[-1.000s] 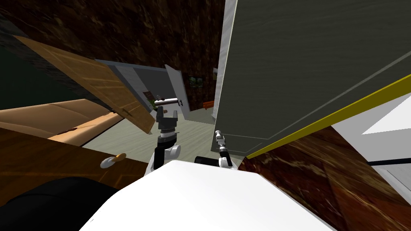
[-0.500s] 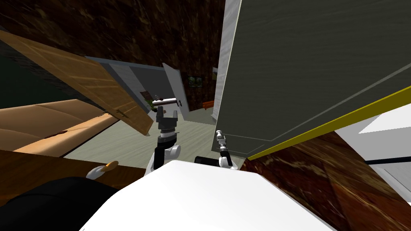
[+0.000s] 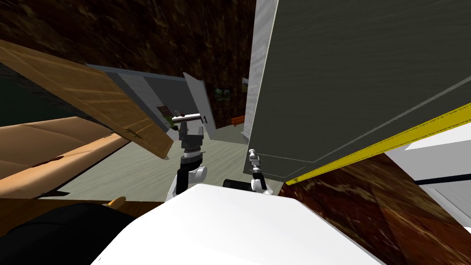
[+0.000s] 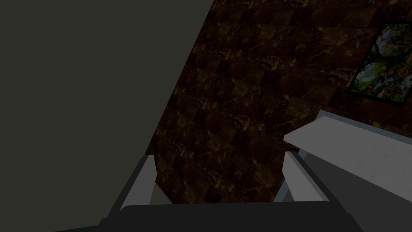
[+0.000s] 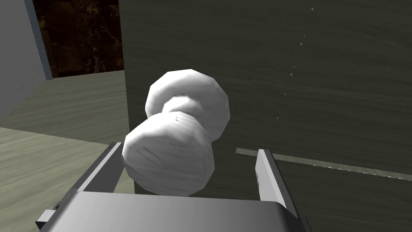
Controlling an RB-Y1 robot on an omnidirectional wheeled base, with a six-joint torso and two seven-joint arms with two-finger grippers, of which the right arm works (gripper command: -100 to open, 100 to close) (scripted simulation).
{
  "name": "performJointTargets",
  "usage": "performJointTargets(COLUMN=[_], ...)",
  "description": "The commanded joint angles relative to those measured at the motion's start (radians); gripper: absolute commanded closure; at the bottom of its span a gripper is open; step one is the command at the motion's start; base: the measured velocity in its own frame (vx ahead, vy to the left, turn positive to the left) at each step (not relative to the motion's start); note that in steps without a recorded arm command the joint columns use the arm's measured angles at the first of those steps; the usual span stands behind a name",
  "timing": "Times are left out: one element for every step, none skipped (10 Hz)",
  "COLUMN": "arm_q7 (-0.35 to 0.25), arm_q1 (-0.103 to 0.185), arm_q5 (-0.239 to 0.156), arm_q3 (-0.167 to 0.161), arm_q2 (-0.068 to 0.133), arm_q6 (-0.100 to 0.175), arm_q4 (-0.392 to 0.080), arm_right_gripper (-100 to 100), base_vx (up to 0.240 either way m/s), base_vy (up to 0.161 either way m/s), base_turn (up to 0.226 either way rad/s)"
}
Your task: Push the door open
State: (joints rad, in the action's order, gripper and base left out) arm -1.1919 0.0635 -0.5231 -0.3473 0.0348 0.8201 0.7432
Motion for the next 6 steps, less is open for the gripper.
performJointTargets(arm_q7=[0.002,0.006,0.008,0.011,0.015,0.017], arm_q1=[0.003,0.004,0.006,0.007,0.009,0.01], arm_q5=[-0.014,-0.02,-0.025,-0.03,-0.036,-0.04], arm_q3=[0.033,0.044,0.054,0.064,0.076,0.085], arm_q2=[0.006,-0.002,-0.009,-0.017,-0.029,-0.039], arm_q6=[0.019,0.02,0.021,0.022,0.023,0.024], arm_q4=[-0.001,-0.001,-0.002,-0.002,-0.003,-0.004], arm_right_gripper=[100,100,100,100,100,100], base_vx=[0.147,0.175,0.171,0.173,0.17,0.171], base_vy=[0.117,0.115,0.097,0.099,0.103,0.083], base_turn=[-0.064,-0.055,-0.069,-0.056,-0.078,-0.069])
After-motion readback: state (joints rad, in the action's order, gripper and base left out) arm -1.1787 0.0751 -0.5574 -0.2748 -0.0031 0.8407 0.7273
